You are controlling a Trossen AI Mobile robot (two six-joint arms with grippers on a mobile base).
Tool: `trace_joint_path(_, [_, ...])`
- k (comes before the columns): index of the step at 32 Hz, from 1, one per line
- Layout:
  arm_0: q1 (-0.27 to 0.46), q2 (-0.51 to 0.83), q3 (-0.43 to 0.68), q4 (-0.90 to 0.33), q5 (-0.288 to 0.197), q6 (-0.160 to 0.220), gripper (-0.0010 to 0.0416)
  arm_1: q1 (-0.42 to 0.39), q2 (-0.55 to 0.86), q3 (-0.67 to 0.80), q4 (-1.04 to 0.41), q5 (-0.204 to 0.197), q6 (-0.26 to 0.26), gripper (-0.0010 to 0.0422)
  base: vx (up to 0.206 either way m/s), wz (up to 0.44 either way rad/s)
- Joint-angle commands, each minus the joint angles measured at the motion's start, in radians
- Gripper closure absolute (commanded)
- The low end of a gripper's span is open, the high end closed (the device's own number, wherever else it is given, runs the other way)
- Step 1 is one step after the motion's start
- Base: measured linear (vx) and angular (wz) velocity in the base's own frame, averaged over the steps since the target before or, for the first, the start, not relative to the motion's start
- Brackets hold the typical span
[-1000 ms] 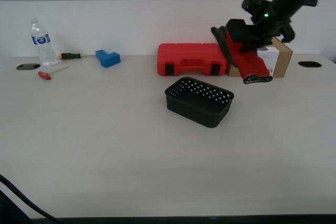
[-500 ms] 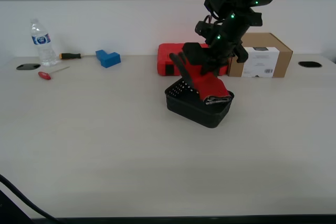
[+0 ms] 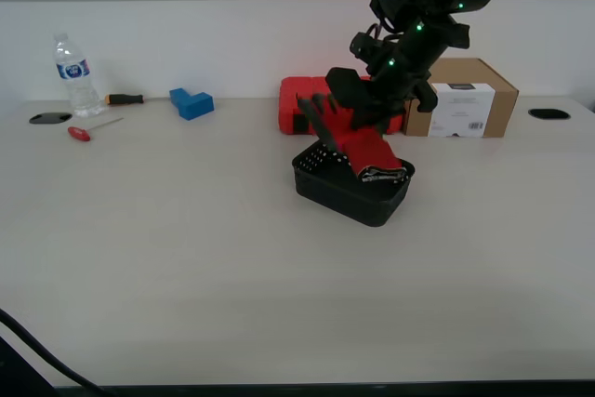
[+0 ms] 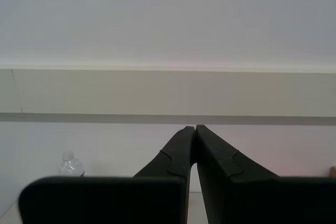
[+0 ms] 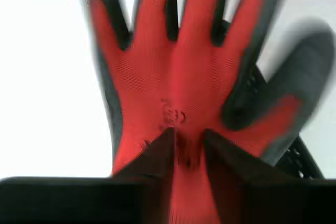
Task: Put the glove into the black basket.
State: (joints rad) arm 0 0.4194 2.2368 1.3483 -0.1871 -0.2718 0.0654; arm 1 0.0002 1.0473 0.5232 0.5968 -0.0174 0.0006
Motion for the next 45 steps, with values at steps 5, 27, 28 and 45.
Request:
trace_joint_path(5, [-0.001, 0.000, -0.001, 0.001, 0.087, -0.022, 0.0182, 0.000, 0.000, 0.000, 0.003, 0.000, 0.000, 0.0412, 0.000, 0.000])
trace_joint_path(27, [-0.001, -0.003, 0.001, 0.008, 0.090, -0.032, 0.0147, 0.000, 0.000, 0.000, 0.003, 0.000, 0.000, 0.0412, 0.000, 0.000])
trace_joint_path(28, [-0.001, -0.003, 0.001, 0.008, 0.090, -0.032, 0.0146, 0.000, 0.000, 0.000, 0.003, 0.000, 0.000, 0.0412, 0.000, 0.000])
trace_joint_path(45, [-0.001, -0.003, 0.001, 0.008, 0.090, -0.032, 0.0146, 0.000, 0.000, 0.000, 0.003, 0.000, 0.000, 0.0412, 0.000, 0.000])
